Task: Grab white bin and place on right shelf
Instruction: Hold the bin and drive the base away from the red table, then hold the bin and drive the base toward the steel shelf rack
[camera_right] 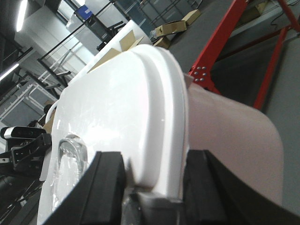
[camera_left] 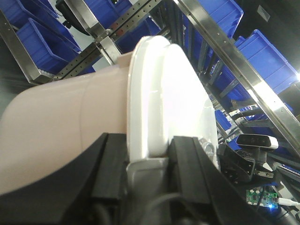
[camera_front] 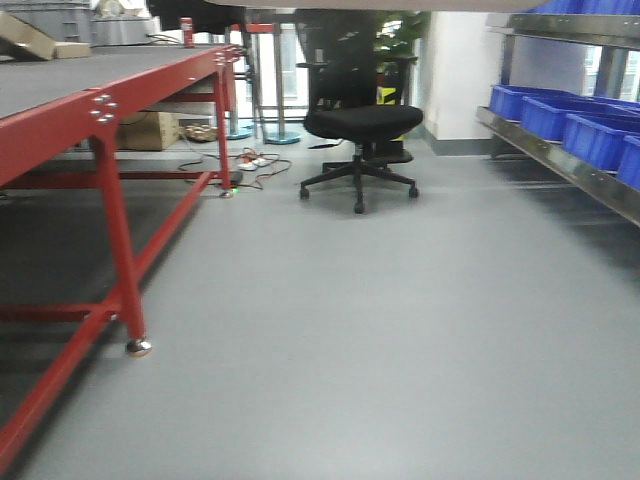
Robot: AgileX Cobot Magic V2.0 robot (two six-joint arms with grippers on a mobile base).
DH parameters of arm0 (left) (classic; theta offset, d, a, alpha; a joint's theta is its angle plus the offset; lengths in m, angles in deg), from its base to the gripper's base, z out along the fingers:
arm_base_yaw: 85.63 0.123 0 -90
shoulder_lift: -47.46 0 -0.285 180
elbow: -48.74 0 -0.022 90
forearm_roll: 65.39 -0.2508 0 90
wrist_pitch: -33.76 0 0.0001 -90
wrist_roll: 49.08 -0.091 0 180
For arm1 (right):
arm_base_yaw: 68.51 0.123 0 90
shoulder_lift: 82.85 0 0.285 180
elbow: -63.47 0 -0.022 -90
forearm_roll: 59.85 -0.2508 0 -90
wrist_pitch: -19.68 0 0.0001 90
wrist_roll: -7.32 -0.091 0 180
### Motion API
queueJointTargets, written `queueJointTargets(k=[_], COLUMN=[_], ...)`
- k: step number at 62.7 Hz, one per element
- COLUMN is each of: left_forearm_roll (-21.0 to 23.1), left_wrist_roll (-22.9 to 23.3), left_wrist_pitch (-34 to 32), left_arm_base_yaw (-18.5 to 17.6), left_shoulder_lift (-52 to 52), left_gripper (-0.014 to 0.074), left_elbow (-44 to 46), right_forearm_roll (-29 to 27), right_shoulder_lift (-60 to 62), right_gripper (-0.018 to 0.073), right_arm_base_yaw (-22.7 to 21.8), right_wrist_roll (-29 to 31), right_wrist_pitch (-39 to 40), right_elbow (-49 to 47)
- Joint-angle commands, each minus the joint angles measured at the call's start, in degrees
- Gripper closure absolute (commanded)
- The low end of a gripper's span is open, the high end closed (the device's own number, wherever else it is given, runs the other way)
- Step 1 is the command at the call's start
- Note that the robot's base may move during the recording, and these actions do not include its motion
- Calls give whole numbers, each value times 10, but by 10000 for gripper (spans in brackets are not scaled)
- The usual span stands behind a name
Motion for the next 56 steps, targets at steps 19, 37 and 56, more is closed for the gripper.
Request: queueJointTargets(k=[19, 37, 56], left_forearm_roll=[53, 53, 53], left_wrist_roll=[-7, -7, -7], left_wrist_pitch=[135, 135, 135], left_arm_base_yaw=[-27, -27, -27], left_shoulder_lift=[-30, -30, -30], left_gripper=[722, 722, 722], left_elbow=[24, 24, 24], right_forearm_roll=[-58, -58, -58], right_shoulder_lift=[25, 25, 25], right_gripper=[505, 505, 505], right_arm_base_yaw=[22, 22, 22], right_wrist_roll=[3, 3, 3], right_wrist_pitch=[-157, -156, -156], right_elbow=[-22, -22, -22])
